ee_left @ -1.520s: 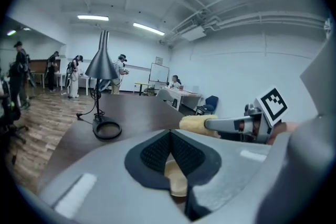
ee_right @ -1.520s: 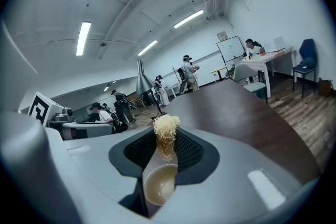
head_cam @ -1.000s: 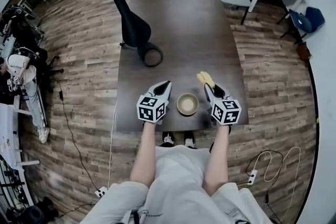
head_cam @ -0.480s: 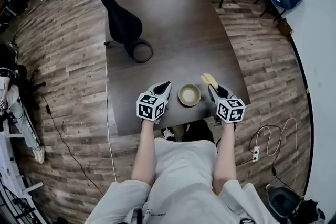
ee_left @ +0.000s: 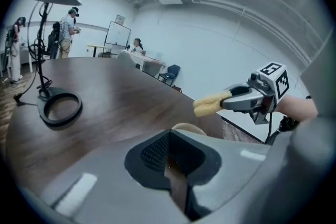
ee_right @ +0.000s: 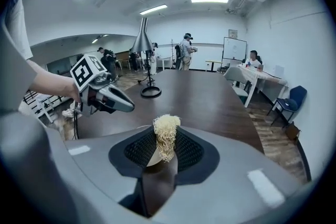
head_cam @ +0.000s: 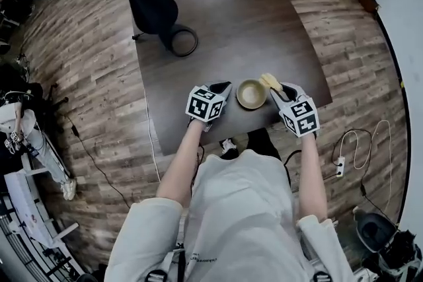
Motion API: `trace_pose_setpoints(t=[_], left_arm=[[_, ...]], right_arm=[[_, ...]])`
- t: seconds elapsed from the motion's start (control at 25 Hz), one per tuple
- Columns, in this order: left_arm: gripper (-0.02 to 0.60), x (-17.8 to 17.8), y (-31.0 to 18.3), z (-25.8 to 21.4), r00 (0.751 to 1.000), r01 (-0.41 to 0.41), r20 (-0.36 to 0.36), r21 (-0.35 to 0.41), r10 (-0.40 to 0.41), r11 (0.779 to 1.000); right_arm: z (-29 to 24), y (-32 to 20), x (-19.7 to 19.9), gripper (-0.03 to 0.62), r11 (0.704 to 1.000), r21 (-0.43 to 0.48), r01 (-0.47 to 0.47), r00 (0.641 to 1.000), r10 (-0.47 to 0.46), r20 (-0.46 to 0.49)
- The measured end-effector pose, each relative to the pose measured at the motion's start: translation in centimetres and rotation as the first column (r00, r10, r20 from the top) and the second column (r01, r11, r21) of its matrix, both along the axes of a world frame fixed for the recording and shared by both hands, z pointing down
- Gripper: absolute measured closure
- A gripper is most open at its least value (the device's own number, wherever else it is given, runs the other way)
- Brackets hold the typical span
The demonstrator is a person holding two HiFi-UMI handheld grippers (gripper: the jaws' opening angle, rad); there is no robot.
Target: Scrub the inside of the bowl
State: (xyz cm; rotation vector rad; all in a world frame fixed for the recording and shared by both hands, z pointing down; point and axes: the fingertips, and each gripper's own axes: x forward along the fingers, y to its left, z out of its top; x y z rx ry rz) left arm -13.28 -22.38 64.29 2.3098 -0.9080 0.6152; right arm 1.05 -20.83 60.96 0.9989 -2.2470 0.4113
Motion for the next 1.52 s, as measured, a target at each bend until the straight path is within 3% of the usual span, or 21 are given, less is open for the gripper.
trace_pose_setpoints(t=[0.24, 0.4, 0.52, 0.72, 0.92, 1.08, 1.12, 1.28, 1.44, 1.52], left_arm=[[0.580, 1.6, 0.7, 3.1, 0.996, -0.090, -0.023, -0.171, 0.087, 0.981], [0.545, 2.0, 0.4, 3.9, 0.992, -0.128, -0.032, -0.215, 0.124, 0.968], [0.533, 2.4, -0.5, 4.4, 0.991, -0.134, -0.064, -0.254, 0.121, 0.958], [0.512, 4.2, -1.2, 5.6, 0.978, -0.207, -0.098, -0.333, 0.185, 0.920], [0.512, 5.4, -1.3, 6.8, 0.953, -0.296, -0.050, -0.388, 0.300, 0.873], [0.520, 6.4, -1.5, 7.7, 0.941, -0.320, -0.036, -0.412, 0.336, 0.853], [0.547, 6.6, -1.5, 7.8, 0.940, -0.322, -0.033, -0.413, 0.339, 0.852], [0.560, 6.6, -1.5, 7.7, 0.952, -0.289, -0.034, -0.411, 0.303, 0.864], [0.557, 6.3, -1.9, 6.4, 0.976, -0.217, -0.098, -0.405, 0.193, 0.888], [0.559, 5.8, -2.0, 5.6, 0.984, -0.174, -0.092, -0.377, 0.151, 0.910]], right_arm=[[1.2, 1.0, -2.7, 0.471, 0.988, -0.063, 0.139, 0.989, -0.141, -0.041], [2.4, 1.8, -3.4, 0.471, 0.978, -0.084, 0.191, 0.975, -0.199, -0.097], [2.7, 2.1, -3.6, 0.471, 0.976, -0.099, 0.193, 0.976, -0.201, -0.086], [3.4, 2.4, -3.4, 0.471, 0.971, -0.126, 0.203, 0.973, -0.215, -0.084], [3.8, 2.2, -3.3, 0.471, 0.968, -0.144, 0.205, 0.972, -0.219, -0.089], [4.6, 2.6, -3.2, 0.471, 0.957, -0.181, 0.225, 0.967, -0.242, -0.077], [4.9, 2.8, -3.1, 0.471, 0.953, -0.194, 0.232, 0.965, -0.251, -0.081], [6.1, 2.5, -2.4, 0.471, 0.944, -0.221, 0.245, 0.948, -0.281, -0.151], [5.8, 0.5, -1.7, 0.471, 0.947, -0.191, 0.258, 0.935, -0.295, -0.199], [4.8, -0.4, -2.4, 0.471, 0.942, -0.173, 0.286, 0.928, -0.317, -0.195]])
